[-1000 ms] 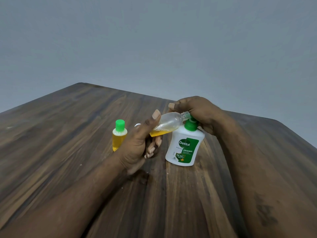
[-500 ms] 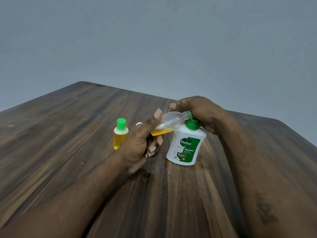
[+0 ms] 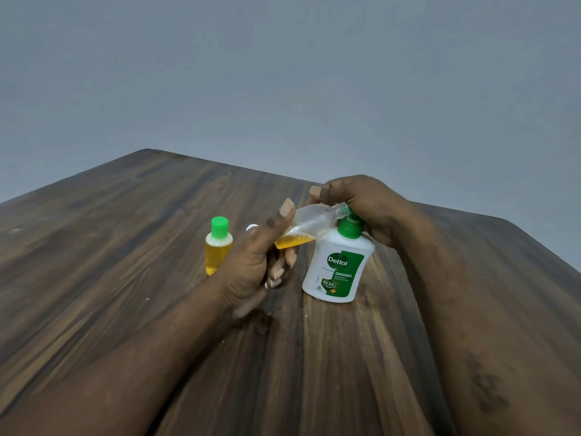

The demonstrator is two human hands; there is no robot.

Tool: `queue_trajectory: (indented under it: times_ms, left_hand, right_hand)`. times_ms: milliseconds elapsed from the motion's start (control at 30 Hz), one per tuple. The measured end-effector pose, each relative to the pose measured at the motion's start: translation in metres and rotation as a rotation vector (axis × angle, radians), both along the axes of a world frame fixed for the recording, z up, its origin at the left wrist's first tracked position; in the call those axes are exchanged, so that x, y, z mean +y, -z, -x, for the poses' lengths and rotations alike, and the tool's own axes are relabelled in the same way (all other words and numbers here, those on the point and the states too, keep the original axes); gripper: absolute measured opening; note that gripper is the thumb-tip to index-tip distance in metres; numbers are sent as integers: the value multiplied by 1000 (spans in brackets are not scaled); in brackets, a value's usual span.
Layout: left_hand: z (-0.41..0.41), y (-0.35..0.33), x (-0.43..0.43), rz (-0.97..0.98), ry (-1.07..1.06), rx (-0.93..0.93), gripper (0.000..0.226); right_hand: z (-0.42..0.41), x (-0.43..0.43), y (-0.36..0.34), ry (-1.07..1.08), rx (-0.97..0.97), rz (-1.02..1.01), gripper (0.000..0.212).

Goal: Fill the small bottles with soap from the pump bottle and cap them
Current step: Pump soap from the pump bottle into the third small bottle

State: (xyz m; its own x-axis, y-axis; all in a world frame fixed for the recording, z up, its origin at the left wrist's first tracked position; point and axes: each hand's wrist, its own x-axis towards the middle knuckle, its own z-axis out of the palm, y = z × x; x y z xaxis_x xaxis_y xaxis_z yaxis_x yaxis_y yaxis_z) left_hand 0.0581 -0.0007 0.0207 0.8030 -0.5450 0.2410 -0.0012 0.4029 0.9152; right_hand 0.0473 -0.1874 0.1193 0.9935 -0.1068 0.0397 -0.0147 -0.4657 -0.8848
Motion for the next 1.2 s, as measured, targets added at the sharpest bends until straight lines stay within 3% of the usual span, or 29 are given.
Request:
queue_trajectory:
  times_ms: [67, 367, 700, 767, 1033, 1200]
  left_hand:
    - [0, 1, 0, -4, -7, 0, 73]
    - [-3, 5, -6, 36, -48, -31, 45]
    - [-2, 4, -4, 23, -59, -34, 47]
    - [-1, 3, -5, 38, -58, -24, 41]
    - [-3, 6, -6, 38, -30, -42, 54]
    - [-3, 5, -4, 9, -56, -24, 50]
  right_hand:
    - [-2, 0, 3, 21, 30, -63, 24]
    - [0, -4, -10, -34, -151, 78, 23]
    - [-3, -1, 3, 24, 13, -55, 18]
    - [-2, 0, 2, 21, 4, -15, 22]
    - [4, -2, -12, -6, -172, 95, 25]
    - [1, 2, -1, 19, -10, 46, 25]
